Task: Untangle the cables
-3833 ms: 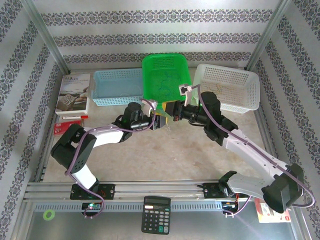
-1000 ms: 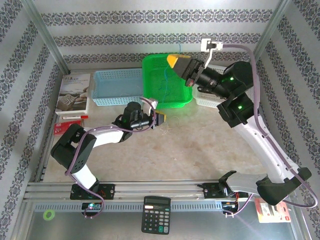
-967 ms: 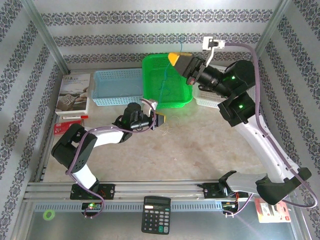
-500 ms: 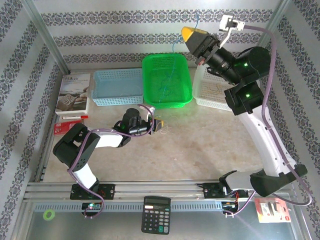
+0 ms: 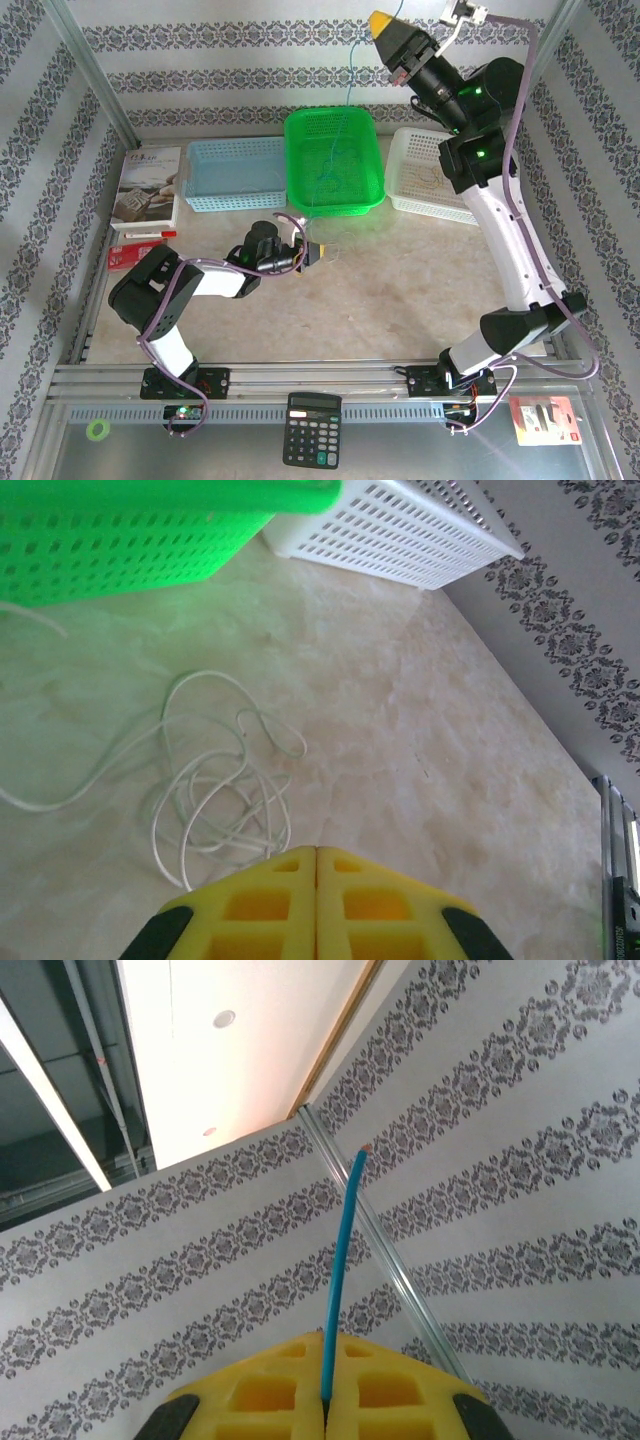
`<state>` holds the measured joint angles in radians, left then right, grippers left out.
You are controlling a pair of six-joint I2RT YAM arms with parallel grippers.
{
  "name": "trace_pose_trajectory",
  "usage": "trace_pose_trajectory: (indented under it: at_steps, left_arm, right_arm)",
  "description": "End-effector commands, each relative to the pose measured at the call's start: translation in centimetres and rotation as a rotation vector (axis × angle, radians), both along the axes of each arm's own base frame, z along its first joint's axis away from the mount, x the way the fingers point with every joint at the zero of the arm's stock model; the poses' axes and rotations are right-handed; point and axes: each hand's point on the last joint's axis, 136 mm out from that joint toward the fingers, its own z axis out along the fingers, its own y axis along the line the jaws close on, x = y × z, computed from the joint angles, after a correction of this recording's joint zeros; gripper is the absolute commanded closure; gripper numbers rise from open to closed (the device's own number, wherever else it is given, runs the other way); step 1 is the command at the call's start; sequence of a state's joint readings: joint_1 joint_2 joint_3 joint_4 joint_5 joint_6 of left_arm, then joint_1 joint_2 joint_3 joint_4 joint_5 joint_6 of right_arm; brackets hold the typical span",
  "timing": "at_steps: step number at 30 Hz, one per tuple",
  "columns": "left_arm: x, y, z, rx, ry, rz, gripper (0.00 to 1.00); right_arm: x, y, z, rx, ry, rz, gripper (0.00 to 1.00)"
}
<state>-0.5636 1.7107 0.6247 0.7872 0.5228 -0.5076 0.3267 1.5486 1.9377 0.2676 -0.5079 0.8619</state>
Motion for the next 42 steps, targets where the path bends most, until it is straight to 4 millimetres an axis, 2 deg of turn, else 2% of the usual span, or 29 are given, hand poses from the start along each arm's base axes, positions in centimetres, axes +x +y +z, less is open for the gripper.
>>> trace_pose_trajectory:
  at_steps: [1,7,12,19,26,29,33,35,39,40,42]
  left_arm:
    - [-0.7,-0.4,-0.1,-0.038,-0.006,-0.017,0.98]
    - [-1.4,0.2,-1.0,-0.037,0.012,-0.002,1.0]
    - [-1.4,0.2,-0.4,-0.052,0.01,0.003,1.0]
    - [-1.3,0.0,1.1,-0.068,0.001,-0.001,0.99]
    - [-1.1,-0.2,2.4,-0.087,-0.003,-0.002,0.99]
    - [-1.0,-0.3,2.9,-0.099,-0.004,0.0,0.99]
    - [-1.0,-0.3,3.3,-0.113,0.001,0.0,0.99]
    - [-1.0,-0.4,3.3,-0.118,0.006,0.0,0.99]
    - [-0.7,-0.6,3.4,-0.124,0.012,0.0,0.98]
    - [-0.7,-0.7,3.3,-0.126,0.016,-0.003,0.98]
    - [-0.6,-0.9,3.2,-0.128,0.022,-0.008,0.98]
  right_arm:
    - [-2.0,-1.9,4.3,0.064,-0.124,-0.031,1.0]
    - [-0.8,-3.4,5.5,0.083,-0.146,-0.075,1.0]
    - [1.8,-3.3,4.4,0.064,-0.115,-0.08,1.0]
    - [6.9,-3.2,1.4,0.036,-0.049,-0.093,1.0]
    - [12.8,-2.0,-3.4,-0.011,0.016,-0.105,1.0]
    - [15.5,-1.4,-6.3,-0.035,0.062,-0.112,1.0]
    - [19.1,-0.6,-11.5,-0.081,0.15,-0.121,1.0]
    - [20.8,-0.1,-14.6,-0.109,0.205,-0.122,1.0]
    - [23.6,1.7,-22.5,-0.203,0.339,-0.103,0.99]
    - [24.0,2.3,-24.9,-0.239,0.383,-0.095,0.91]
    - [24.5,3.4,-29.2,-0.32,0.459,-0.078,0.64]
